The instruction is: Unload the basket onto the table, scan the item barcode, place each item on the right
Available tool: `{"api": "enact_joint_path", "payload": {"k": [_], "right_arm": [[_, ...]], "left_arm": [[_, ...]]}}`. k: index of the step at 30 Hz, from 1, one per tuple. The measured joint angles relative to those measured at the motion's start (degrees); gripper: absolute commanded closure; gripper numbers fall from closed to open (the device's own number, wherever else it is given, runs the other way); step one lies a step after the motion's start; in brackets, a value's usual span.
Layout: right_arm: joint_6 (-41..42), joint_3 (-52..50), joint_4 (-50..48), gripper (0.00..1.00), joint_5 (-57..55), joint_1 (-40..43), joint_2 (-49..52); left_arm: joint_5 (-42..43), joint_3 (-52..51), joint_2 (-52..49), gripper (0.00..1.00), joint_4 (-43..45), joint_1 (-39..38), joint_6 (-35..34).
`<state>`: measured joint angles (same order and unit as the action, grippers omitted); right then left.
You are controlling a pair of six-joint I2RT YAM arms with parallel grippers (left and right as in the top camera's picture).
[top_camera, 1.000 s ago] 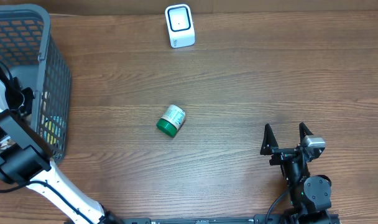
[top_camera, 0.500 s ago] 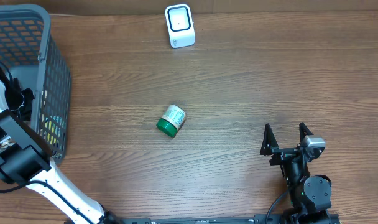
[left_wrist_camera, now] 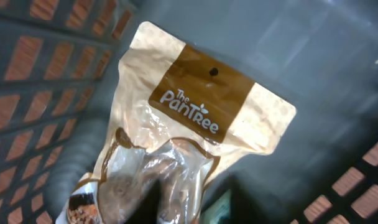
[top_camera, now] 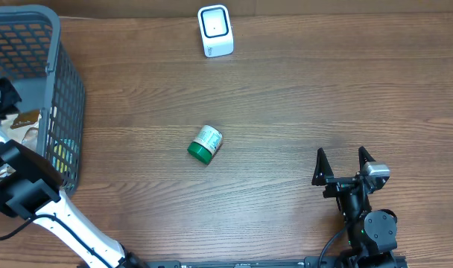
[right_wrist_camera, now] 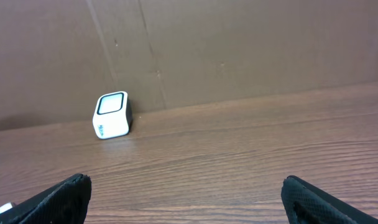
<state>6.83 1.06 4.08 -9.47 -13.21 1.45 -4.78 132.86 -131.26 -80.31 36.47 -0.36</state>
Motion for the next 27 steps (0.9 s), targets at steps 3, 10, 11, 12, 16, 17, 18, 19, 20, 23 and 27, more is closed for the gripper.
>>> {"api": "enact_joint_path", "payload": {"k": [3,10,11,12,16,17,18,19,20,23,27], "right_arm": [[0.00,0.00,-0.02,0.00,0.02,0.00,0.00],[0.02,0.00,0.00,0.00,0.00,0.00,0.00],[0.02,0.00,0.00,0.00,0.00,0.00,0.00],[0.02,0.00,0.00,0.00,0.02,0.00,0.00],[0.00,0.00,0.00,0.00,0.02,0.00,0.00],[0.02,0.00,0.00,0.00,0.00,0.00,0.00],[0.00,0.00,-0.02,0.00,0.02,0.00,0.00],[0.02,0.00,0.00,0.00,0.00,0.00,0.00],[-0.02,0.00,-0.04,0.00,0.02,0.00,0.00],[0.04,0.00,-0.02,0.00,0.00,0.00,0.00],[0.00,0.00,0.00,0.00,0.00,0.00,0.00]], "left_arm": [[0.09,-0.63,0.00,0.00,-1.84,0.00,-0.17],[-1.09,-9.94,-0.02,0.00,-2.56,0.04,-2.23],[-1.70,-11.32,-0.02,0.00,-2.40,0.07,-2.34],[-2.12,-12.37,-0.02,0.01,-1.99,0.13,-2.43],[-3.69,-16.41,-0.02,0.00,0.37,0.90,-1.42],[-4.28,-17.42,-0.02,0.00,1.18,1.16,-1.14],[-5.07,-18.58,-0.02,0.00,2.34,1.55,-0.92],[-5.62,-19.47,-0.02,0.01,3.28,1.92,-0.74],[-6.10,-20.28,-0.02,0.00,4.28,2.29,-0.68],[-6.62,-22.08,-0.02,0.01,7.19,3.13,0.37],[-6.56,-23.50,0.76,0.00,11.43,3.30,2.29]]}}
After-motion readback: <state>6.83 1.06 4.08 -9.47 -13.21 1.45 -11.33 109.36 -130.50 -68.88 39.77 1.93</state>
